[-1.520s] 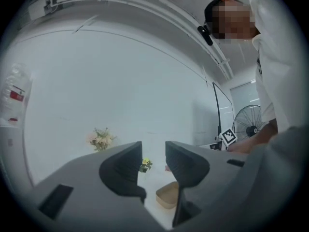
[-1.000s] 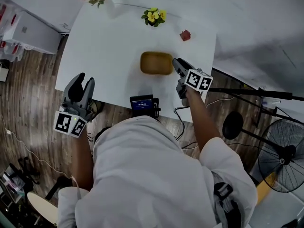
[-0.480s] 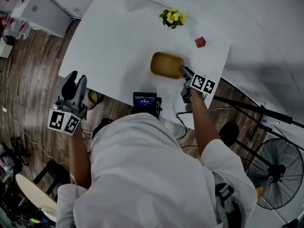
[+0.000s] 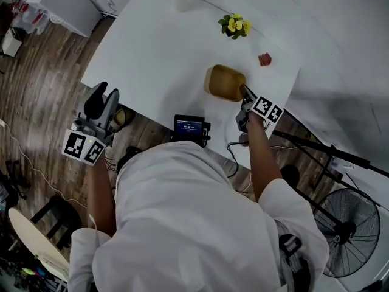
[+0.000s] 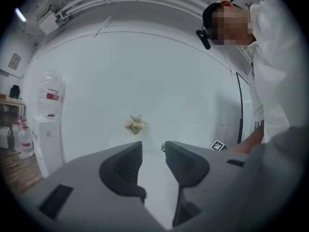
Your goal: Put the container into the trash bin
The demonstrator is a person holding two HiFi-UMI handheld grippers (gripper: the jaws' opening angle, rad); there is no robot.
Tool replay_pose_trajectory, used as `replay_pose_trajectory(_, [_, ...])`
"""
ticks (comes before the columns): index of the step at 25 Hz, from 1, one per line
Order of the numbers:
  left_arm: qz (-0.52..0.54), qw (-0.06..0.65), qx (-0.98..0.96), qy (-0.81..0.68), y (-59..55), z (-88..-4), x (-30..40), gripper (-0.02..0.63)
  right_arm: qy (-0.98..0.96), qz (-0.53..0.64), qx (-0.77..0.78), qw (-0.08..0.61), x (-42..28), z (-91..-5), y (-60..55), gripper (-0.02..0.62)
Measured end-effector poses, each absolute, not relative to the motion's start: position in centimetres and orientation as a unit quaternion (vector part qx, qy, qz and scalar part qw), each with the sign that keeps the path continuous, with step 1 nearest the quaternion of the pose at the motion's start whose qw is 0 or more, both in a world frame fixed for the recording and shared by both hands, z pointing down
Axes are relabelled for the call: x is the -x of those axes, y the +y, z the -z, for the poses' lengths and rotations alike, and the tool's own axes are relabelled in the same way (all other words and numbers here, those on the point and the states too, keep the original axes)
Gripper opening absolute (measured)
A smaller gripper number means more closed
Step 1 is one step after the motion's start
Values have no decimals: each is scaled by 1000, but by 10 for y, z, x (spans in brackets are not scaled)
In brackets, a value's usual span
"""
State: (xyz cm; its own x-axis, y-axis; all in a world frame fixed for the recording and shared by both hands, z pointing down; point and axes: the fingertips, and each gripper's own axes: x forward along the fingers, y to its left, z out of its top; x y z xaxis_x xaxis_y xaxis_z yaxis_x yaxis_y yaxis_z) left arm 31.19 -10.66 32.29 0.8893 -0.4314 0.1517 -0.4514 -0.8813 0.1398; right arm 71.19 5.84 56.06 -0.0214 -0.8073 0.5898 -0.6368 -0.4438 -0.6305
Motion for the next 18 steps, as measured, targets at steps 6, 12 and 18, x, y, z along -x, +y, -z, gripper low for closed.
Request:
replay_pose_trajectory(6, [-45, 78, -965, -245, -101, -312, -290, 155, 560, 422, 705, 103, -709, -500, 32, 41])
replay_pose_trajectory(12, [-21, 60, -959, -275, -97, -290, -244, 155, 621, 332, 699, 124, -672, -414, -13, 41])
replay_pose_trajectory(18, [6, 47, -944, -326, -89, -271, -175, 155, 685, 261, 665, 143, -604, -333, -64, 41])
